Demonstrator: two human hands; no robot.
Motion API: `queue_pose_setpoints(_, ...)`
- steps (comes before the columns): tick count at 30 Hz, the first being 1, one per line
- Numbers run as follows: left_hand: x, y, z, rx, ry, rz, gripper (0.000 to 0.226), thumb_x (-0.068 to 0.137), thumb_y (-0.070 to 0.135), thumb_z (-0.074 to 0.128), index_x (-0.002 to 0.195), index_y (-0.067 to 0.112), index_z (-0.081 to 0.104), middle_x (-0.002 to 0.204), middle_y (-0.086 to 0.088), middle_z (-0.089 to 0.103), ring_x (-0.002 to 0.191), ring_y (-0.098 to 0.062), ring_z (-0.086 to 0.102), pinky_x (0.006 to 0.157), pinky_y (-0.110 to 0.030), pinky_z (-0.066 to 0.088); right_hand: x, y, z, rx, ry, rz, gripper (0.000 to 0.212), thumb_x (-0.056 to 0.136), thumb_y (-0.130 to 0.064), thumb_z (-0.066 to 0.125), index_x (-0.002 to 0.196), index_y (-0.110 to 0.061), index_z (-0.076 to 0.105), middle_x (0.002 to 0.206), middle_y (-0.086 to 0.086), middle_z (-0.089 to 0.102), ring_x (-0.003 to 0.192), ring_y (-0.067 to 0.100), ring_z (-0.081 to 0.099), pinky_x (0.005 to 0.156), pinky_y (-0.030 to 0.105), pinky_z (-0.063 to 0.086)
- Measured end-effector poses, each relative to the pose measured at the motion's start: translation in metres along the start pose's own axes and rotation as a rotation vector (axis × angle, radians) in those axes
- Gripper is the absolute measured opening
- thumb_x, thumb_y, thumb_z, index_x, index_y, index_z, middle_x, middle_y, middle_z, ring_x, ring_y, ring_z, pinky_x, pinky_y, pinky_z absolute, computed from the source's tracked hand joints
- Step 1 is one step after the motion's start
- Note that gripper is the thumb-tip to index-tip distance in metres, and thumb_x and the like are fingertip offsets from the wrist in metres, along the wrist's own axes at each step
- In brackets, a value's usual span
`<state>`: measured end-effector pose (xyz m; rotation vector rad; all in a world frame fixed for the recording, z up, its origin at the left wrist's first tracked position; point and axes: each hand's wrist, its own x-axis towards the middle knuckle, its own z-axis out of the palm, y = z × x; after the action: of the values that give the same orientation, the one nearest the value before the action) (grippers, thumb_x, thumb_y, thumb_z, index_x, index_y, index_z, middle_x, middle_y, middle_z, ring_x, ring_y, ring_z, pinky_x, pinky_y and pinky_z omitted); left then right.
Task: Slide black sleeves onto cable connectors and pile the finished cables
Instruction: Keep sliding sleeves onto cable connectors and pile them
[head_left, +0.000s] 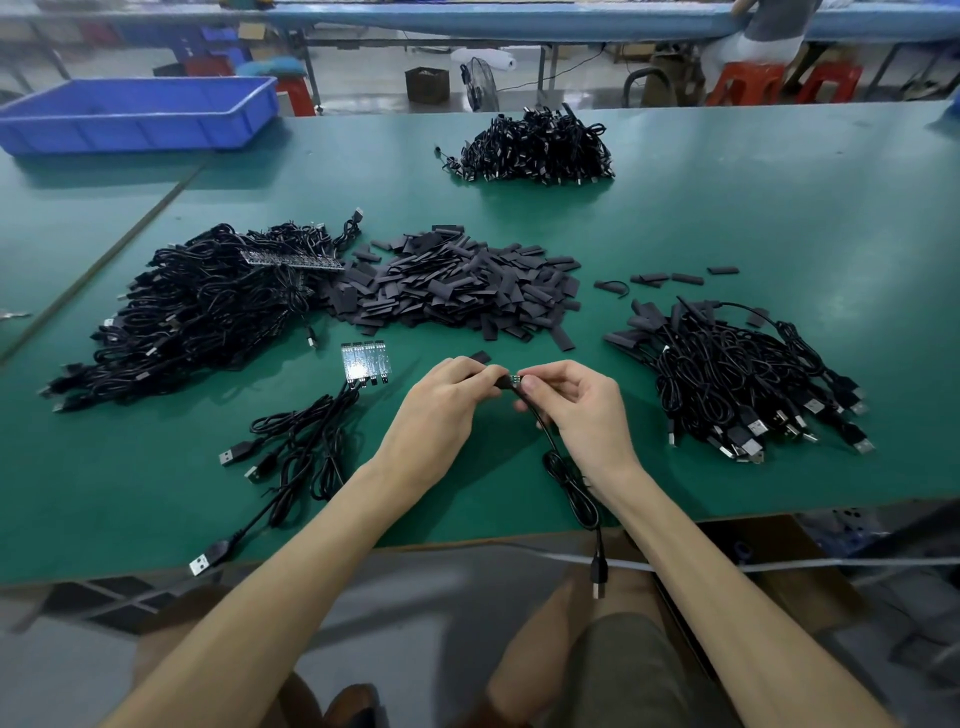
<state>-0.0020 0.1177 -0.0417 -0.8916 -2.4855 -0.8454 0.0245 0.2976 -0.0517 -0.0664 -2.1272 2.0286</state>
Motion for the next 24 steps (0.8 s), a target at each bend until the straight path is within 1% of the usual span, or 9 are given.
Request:
queue_pose_setpoints(3, -0.0004, 0.0003, 0.0017, 0.013, -0.011, 0.005, 0.03, 0.094, -0.007, 0.062, 0.12, 0.005, 0.071, 0.102, -0.01, 0.066, 0.093, -0.027, 0.064, 0.081, -0.045, 0.057, 0.0003, -0.0007, -0.0001, 0.016, 0.018, 0.021, 0.005, 0.094, -0.011, 0.075, 0.094, -0.015, 0.077, 0.086, -0.001, 0.08, 0.078, 0.016, 0.078, 0.063, 0.016, 0.053)
queue_pose_setpoints(6, 0.0004, 0.0002, 0.0022, 0.032, -0.018, 0.023, 0.028, 0.093, -0.007, 0.064, 0.117, 0.005, 0.07, 0.098, -0.009, 0.064, 0.092, -0.026, 0.06, 0.08, -0.042, 0.056, 0.0, -0.0013, -0.0007, -0.004, 0.008, 0.02, 0.004, 0.094, -0.013, 0.075, 0.093, -0.016, 0.078, 0.084, -0.001, 0.08, 0.076, 0.016, 0.078, 0.063, 0.017, 0.054)
queue_pose_setpoints(9, 0.0018, 0.0006, 0.0021, 0.032, -0.045, 0.051, 0.028, 0.094, -0.008, 0.062, 0.118, 0.004, 0.069, 0.099, -0.01, 0.063, 0.093, -0.027, 0.059, 0.083, -0.04, 0.055, -0.0008, -0.0022, -0.0015, 0.003, -0.002, 0.016, 0.004, 0.094, -0.015, 0.076, 0.093, -0.018, 0.079, 0.084, 0.0, 0.08, 0.075, 0.017, 0.078, 0.063, 0.017, 0.053)
queue_pose_setpoints(14, 0.0018, 0.0021, 0.0016, 0.04, -0.055, 0.068, 0.027, 0.095, -0.005, 0.062, 0.119, 0.004, 0.068, 0.1, -0.008, 0.062, 0.092, -0.025, 0.056, 0.083, -0.033, 0.05, -0.0014, -0.0025, -0.002, 0.008, -0.012, 0.017, 0.006, 0.094, -0.014, 0.076, 0.093, -0.019, 0.08, 0.084, 0.0, 0.08, 0.075, 0.017, 0.078, 0.063, 0.018, 0.054)
queue_pose_setpoints(18, 0.0024, 0.0028, 0.0003, 0.048, -0.047, 0.078, 0.025, 0.094, -0.006, 0.063, 0.117, 0.004, 0.069, 0.099, -0.009, 0.063, 0.09, -0.027, 0.056, 0.081, -0.036, 0.052, -0.0012, -0.0025, -0.002, 0.008, -0.016, 0.009, 0.007, 0.093, -0.014, 0.075, 0.091, -0.02, 0.08, 0.081, 0.002, 0.08, 0.072, 0.016, 0.077, 0.061, 0.018, 0.053)
queue_pose_setpoints(24, 0.0024, 0.0018, -0.0006, 0.027, -0.062, 0.067, 0.023, 0.096, -0.002, 0.062, 0.118, 0.004, 0.069, 0.1, -0.009, 0.064, 0.091, -0.029, 0.059, 0.083, -0.041, 0.053, -0.0004, -0.0024, -0.0022, -0.003, -0.024, 0.018, 0.005, 0.094, -0.016, 0.076, 0.091, -0.018, 0.079, 0.077, 0.003, 0.079, 0.069, 0.015, 0.075, 0.058, 0.019, 0.052)
